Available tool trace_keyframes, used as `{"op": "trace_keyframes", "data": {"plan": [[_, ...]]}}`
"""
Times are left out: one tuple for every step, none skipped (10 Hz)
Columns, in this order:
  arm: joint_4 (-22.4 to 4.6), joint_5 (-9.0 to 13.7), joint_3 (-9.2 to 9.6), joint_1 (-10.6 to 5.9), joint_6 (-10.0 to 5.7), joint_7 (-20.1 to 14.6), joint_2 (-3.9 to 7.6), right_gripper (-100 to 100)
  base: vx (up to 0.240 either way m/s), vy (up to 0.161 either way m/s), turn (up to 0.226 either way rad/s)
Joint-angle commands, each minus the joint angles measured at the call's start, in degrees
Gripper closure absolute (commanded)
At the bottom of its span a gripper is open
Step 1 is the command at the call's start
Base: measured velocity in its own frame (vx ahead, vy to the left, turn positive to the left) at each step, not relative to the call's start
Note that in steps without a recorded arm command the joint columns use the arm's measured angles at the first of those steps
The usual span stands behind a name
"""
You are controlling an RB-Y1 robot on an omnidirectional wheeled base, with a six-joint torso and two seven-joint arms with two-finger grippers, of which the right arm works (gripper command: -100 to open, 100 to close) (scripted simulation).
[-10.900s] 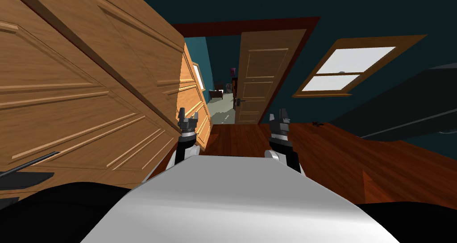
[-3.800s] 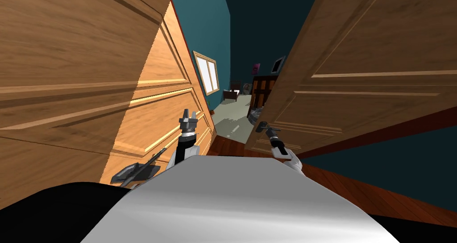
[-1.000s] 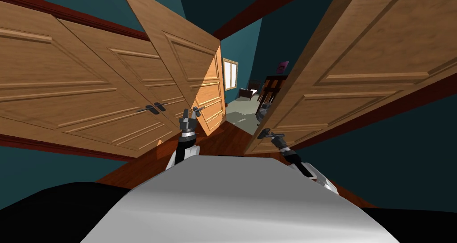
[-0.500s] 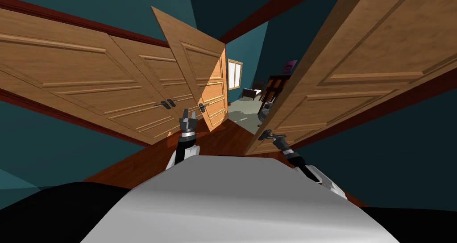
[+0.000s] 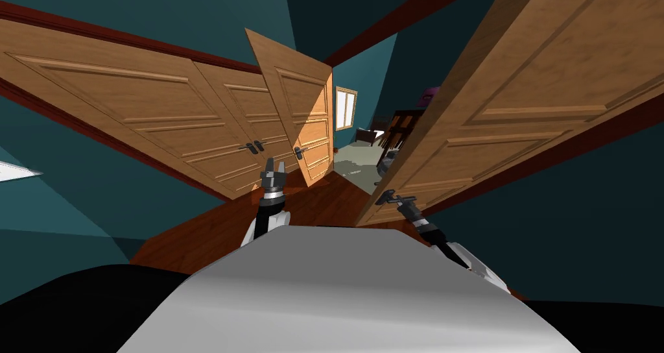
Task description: Pull the door open
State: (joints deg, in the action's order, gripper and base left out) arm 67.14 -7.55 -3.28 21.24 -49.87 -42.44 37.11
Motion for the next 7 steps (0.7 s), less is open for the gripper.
{"op": "trace_keyframes", "data": {"plan": [[-0.8, 0.0, -0.30, 0.40, -1.24, -0.3, 0.50, 100, -0.173, -0.066, 0.129], [-1.2, -0.1, -0.38, 0.55, -2.03, -0.6, 0.77, 100, -0.202, -0.084, 0.166], [-1.4, -0.1, -0.42, 0.62, -2.43, -0.7, 0.91, 100, -0.186, -0.071, 0.131], [-1.8, -0.2, -0.49, 0.77, -3.22, -0.9, 1.17, 100, -0.185, -0.083, 0.132], [-2.2, -0.2, -0.57, 0.91, -3.96, -1.1, 1.43, 100, -0.187, -0.088, 0.122], [-2.5, -0.3, -0.63, 1.03, -4.62, -1.2, 1.66, 100, -0.181, -0.084, 0.151], [-2.8, -0.3, -0.69, 1.14, -5.16, -1.4, 1.84, 100, -0.173, -0.091, 0.136]]}}
